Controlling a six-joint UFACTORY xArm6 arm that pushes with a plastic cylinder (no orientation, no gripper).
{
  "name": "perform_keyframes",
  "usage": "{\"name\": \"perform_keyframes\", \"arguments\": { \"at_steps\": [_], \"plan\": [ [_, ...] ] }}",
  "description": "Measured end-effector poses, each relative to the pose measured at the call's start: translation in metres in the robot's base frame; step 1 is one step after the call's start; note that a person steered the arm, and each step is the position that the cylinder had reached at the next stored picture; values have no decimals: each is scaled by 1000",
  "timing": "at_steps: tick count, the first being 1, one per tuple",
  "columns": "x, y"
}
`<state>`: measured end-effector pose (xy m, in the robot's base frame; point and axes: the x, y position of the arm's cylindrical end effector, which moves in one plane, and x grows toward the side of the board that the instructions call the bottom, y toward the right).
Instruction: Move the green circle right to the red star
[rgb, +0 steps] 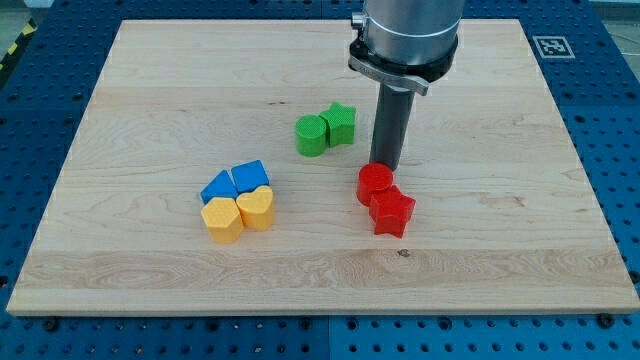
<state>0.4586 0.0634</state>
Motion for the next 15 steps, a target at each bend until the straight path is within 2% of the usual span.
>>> {"name": "perform_keyframes", "arguments": {
  "at_steps": [6, 7, 8, 11, 14, 15],
  "plan": [
    [-5, -105],
    [-30, -139],
    [-48, -139],
    [-22, -35],
    [-40, 11],
    [-15, 30]
  ]
}}
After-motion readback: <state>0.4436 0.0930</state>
